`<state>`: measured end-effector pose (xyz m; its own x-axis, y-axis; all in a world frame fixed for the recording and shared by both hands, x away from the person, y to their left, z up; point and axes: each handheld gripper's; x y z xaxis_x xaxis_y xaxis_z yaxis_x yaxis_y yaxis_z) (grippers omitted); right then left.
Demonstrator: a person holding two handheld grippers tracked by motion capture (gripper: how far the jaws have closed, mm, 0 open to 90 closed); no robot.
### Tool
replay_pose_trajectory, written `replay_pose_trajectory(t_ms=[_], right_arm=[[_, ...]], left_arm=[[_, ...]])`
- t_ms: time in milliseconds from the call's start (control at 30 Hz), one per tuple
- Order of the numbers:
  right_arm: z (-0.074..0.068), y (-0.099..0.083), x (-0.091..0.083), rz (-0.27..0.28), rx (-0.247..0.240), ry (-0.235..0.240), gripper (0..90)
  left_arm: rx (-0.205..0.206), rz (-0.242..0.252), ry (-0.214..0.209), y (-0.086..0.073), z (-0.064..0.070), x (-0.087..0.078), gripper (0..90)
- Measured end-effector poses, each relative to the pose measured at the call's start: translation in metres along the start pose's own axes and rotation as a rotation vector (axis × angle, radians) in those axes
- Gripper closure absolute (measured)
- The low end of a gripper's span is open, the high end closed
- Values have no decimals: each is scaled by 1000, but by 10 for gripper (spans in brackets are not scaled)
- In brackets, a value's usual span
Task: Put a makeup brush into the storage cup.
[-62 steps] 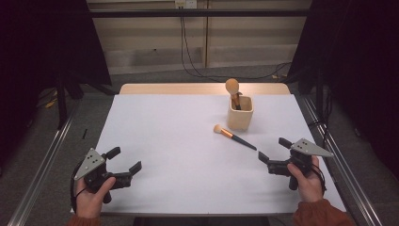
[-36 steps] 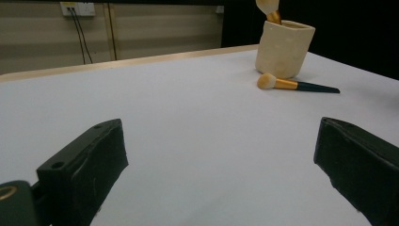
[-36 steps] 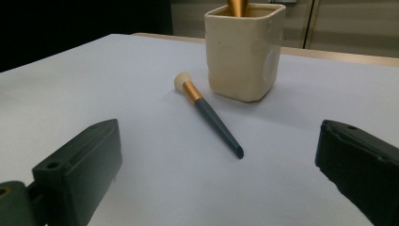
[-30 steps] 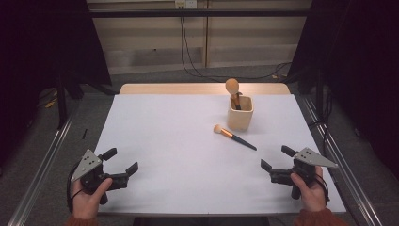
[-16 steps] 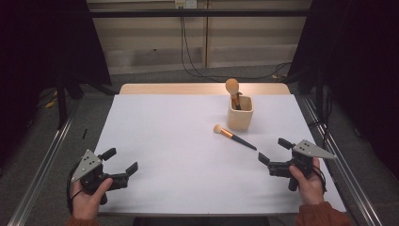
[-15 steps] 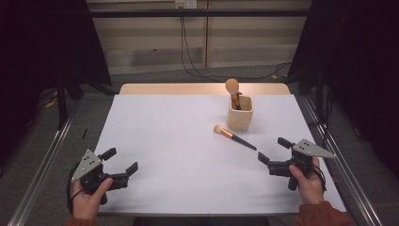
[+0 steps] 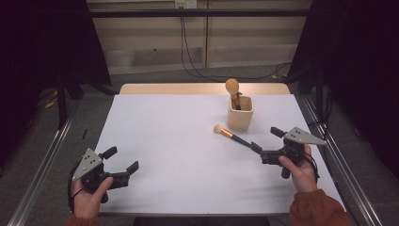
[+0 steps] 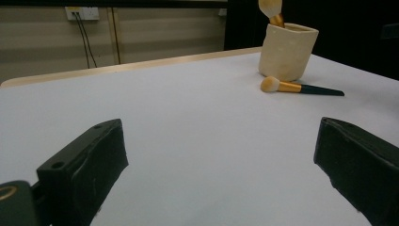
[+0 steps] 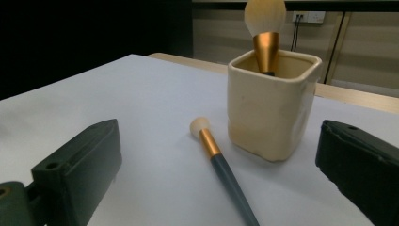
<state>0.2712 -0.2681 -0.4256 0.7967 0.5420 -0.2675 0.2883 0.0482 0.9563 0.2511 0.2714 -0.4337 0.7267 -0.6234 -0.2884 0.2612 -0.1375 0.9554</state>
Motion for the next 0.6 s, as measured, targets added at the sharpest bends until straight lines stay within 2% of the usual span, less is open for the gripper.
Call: replay_pose_trajectory(t_ms=[233,333,500,600], right_arm=[[-1,10,24,-20,-25,26,5],[-1,12,35,-51,-33,37,4],[-1,19,47,-58,-28,51,5],[-1,23,53,-72,-42,59,5]], left_arm=[[8,-8,-9,0,1,1,29],[10,-5,-11,-1,1,1,29],[10,-8,-14,-1,1,1,28],[13,-10,-17,-1,1,2,29]])
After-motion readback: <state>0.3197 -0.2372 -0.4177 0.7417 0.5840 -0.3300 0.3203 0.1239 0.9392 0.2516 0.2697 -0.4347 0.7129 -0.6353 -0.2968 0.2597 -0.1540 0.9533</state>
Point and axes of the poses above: each handheld gripper's, and its own axes: x roughly forward along the jaws, y roughly out of its top, z roughly to its right, and after that the axes turned 1 degree about x, right-handed
